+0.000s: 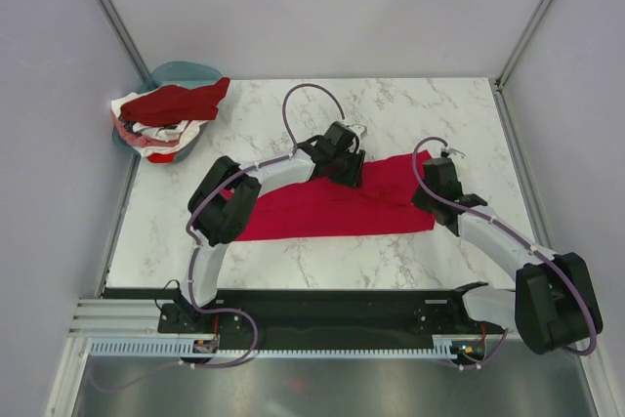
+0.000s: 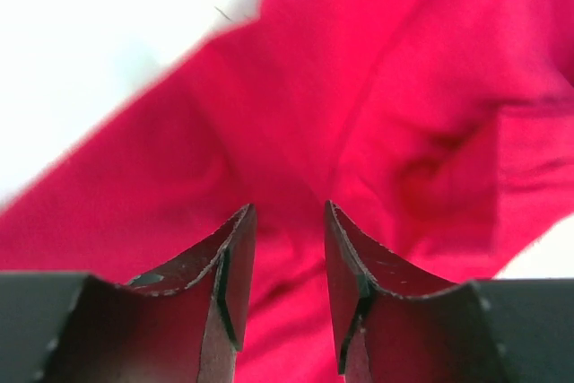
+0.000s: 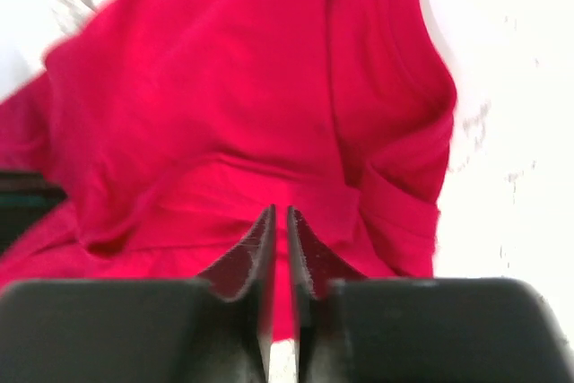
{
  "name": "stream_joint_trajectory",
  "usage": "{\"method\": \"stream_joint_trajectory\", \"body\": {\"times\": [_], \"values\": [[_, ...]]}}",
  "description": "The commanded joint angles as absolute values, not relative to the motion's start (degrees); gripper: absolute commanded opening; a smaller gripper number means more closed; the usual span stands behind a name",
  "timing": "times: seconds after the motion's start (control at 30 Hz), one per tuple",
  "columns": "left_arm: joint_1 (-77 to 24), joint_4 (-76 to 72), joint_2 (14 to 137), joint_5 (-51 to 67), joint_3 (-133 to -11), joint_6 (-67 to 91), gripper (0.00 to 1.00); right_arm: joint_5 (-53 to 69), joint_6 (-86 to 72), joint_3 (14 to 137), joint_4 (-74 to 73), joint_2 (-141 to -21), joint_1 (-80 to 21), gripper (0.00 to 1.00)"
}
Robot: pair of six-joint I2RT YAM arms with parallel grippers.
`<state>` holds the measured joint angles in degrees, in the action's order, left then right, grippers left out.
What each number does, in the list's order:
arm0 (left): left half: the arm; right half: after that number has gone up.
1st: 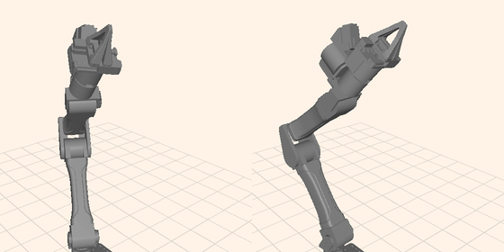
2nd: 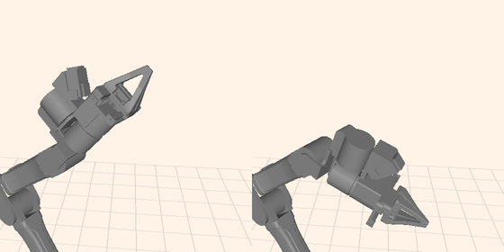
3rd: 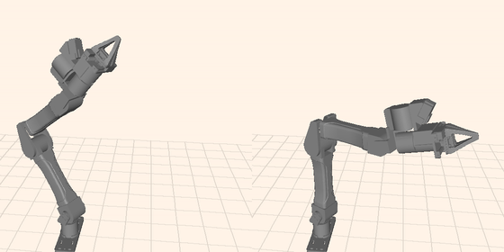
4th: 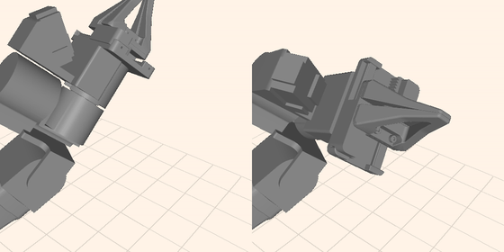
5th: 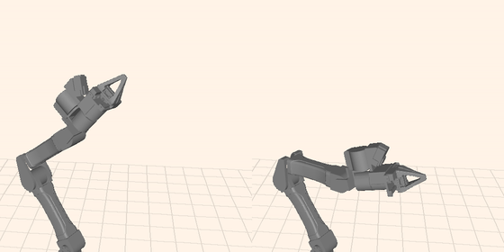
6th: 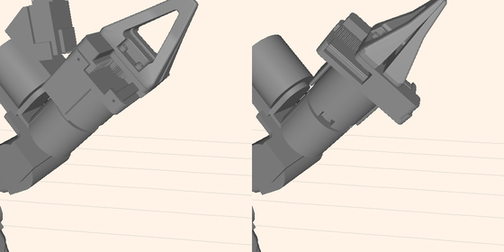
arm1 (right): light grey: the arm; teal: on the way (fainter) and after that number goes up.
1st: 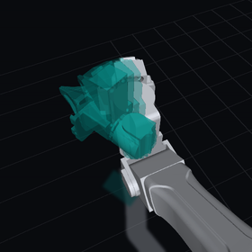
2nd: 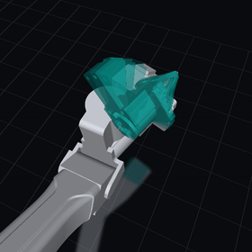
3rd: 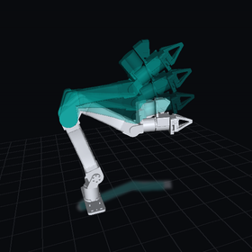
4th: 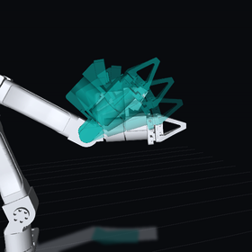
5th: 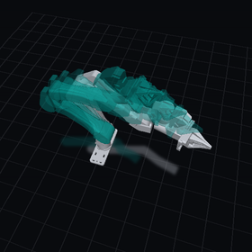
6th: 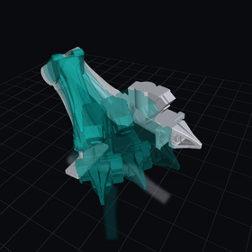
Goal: Fold and stack the t-shirts
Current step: Fold the tshirt
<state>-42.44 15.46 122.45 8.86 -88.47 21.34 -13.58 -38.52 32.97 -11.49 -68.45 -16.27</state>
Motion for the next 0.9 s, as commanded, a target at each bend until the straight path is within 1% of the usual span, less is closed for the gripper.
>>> {"method": "stream_joint_trajectory", "body": {"times": [0.0,0.07,0.23,0.43,0.47,0.53,0.57,0.6,0.77,0.87], "values": [[-45.08,13.55,114.62,5.98,-86.58,17.32,0.44,-14.94,-36.74,38.4,-10.28,-70.56,-16.17,0.19],[-46.05,12.4,114.08,6.59,-85.52,16.35,0.44,-15.55,-36.3,39.99,-9.67,-71.89,-16.08,0.32],[-46.93,9.32,116.53,13.7,-86.12,16.0,0.43,-13.55,-36.12,41.31,-7.3,-78.21,-16.17,0.32],[-47.37,10.02,118.39,16.43,-87.53,15.73,0.42,-9.15,-36.21,40.17,-6.5,-82.79,-16.17,0.21],[-47.37,10.11,119.08,16.87,-87.71,15.82,0.42,-7.57,-36.38,39.38,-6.5,-82.36,-16.26,0.16],[-47.37,10.72,119.7,16.96,-88.67,15.91,0.42,-5.81,-36.47,36.93,-6.5,-79.64,-16.35,0.1],[-47.37,10.98,119.97,16.96,-88.94,15.91,0.42,-5.37,-36.65,35.87,-6.68,-78.24,-16.35,0.09],[-47.37,10.9,120.32,16.44,-89.03,16.0,0.42,-4.58,-36.74,34.9,-6.85,-74.57,-16.43,0.06],[-47.37,10.99,121.2,17.31,-89.65,16.08,0.42,-3.25,-36.04,28.66,-9.84,-62.08,-16.52,0.06],[-47.37,10.99,121.2,17.49,-89.74,15.91,0.42,-3.07,-35.51,27.77,-12.82,-59.16,-16.44,0.07]]}}
